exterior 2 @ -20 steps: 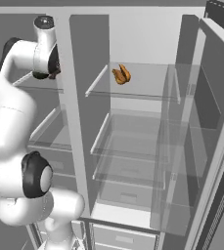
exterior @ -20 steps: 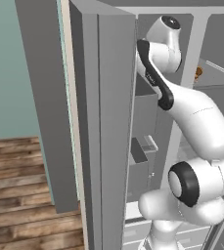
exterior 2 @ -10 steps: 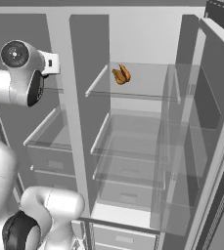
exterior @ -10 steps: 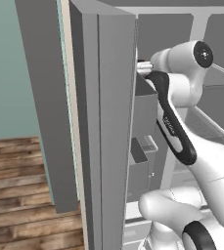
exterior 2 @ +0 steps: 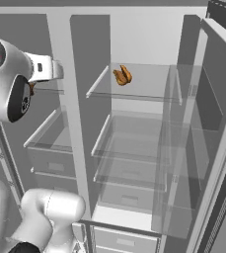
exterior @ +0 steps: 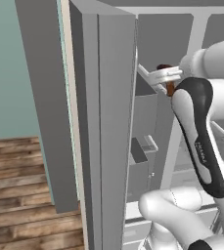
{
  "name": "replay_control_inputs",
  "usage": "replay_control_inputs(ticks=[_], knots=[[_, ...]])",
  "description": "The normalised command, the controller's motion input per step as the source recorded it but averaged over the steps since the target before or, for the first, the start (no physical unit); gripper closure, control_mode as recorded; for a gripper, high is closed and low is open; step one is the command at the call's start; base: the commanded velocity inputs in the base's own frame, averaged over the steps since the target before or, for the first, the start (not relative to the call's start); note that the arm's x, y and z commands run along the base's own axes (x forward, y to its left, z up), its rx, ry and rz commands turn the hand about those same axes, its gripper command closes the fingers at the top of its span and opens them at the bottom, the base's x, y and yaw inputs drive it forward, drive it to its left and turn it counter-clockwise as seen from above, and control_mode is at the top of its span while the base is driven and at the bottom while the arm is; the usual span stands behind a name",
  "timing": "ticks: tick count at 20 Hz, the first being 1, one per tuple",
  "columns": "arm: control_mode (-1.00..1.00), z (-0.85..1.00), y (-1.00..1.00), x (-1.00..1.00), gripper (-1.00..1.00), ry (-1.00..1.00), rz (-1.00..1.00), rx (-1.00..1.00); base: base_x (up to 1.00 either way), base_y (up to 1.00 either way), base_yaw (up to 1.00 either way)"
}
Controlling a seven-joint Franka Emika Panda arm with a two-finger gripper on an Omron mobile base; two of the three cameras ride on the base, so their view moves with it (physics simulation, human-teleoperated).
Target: Pick up the frozen chicken drumstick from the freezer, place it on any shelf in the fridge, and close the fridge and freezer doors when done.
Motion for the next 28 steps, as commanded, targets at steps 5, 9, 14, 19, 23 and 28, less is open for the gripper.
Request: replay_control_inputs(ticks=[5,9,14,19,23,28], knots=[[-1.00,-0.73,-0.96,-1.00,1.00,0.10,0.00,-0.20,0.00,0.00,0.00],[-1.00,-0.21,-1.00,-0.62,1.00,0.00,-0.10,-0.08,0.00,0.00,0.00],[-1.00,0.06,-1.00,0.69,1.00,0.00,-0.26,-0.09,0.00,0.00,0.00],[-1.00,0.13,-1.00,0.98,1.00,0.06,-0.27,-0.06,0.00,0.00,0.00],[-1.00,0.00,-0.94,0.73,1.00,0.01,-0.16,0.00,0.00,0.00,0.00],[-1.00,-0.01,-0.80,0.70,1.00,0.08,0.00,0.05,0.00,0.00,0.00]])
